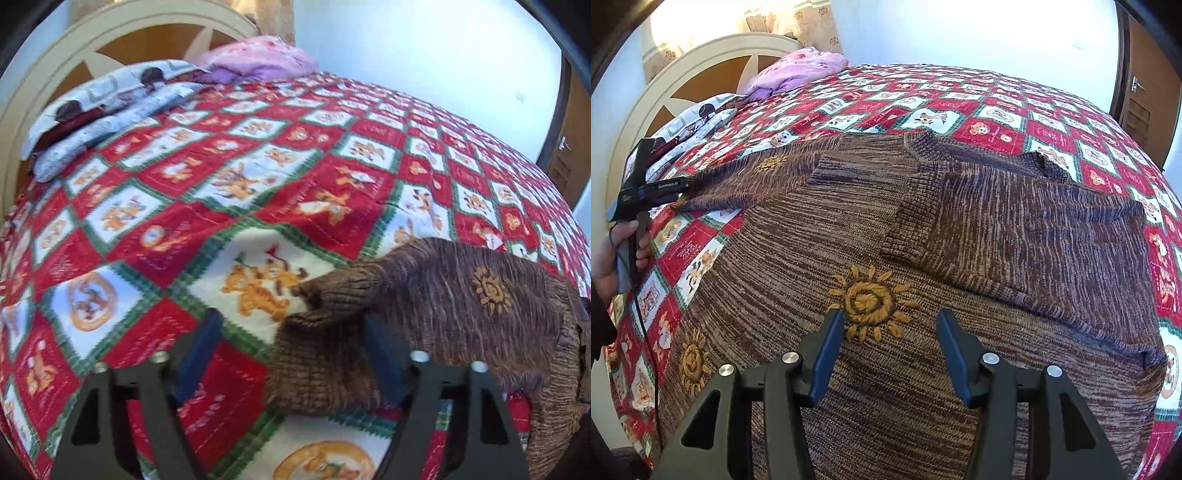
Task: Fold small clothes
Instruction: 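Grasp the other sleeve cuff with the left tool and lift it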
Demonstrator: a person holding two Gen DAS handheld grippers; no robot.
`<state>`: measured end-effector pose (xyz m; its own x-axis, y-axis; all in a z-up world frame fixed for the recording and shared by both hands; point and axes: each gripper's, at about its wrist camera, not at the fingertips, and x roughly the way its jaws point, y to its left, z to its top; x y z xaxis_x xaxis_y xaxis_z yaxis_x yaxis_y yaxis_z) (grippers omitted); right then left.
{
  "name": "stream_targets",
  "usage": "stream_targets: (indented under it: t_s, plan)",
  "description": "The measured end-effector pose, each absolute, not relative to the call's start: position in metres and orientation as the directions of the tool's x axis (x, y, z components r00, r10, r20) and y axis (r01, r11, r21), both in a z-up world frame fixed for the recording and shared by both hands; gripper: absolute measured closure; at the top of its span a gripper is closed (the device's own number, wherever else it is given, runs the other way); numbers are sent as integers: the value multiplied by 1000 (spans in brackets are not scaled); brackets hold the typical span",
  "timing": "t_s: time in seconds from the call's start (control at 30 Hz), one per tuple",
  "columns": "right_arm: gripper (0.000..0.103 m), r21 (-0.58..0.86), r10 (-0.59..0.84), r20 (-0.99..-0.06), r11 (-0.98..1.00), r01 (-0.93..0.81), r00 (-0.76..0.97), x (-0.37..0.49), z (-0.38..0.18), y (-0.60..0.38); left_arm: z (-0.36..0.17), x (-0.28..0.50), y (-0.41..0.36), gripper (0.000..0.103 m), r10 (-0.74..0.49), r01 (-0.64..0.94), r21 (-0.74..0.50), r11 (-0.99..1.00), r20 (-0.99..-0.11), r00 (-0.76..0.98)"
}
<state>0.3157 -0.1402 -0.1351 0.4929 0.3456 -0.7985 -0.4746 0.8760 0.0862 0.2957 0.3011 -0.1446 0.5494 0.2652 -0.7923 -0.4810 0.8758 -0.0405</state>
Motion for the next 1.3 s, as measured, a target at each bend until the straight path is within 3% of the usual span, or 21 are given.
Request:
stream_targets:
  t_s: [0.13,0.17,0.57,1.3]
  plan:
    - [49,92,349,-793,879,-468,499,313,-137,-141,-147,300,302,72,239,-470,-52,881,-809,538]
    - [49,95,351,-791,879,-467,500,313,-136,-143,-146,300,301,92,213,-448,-71,891,-807,551]
    - [49,109,355,-770,892,-438,530,307,-126,-157,-92,294,283,95,18,-358,-309,881,-734,679]
    - [49,151,360,-718,916,-371,596,293,-101,-219,0,319,142,96,-225,-44,-409,912,-586,779]
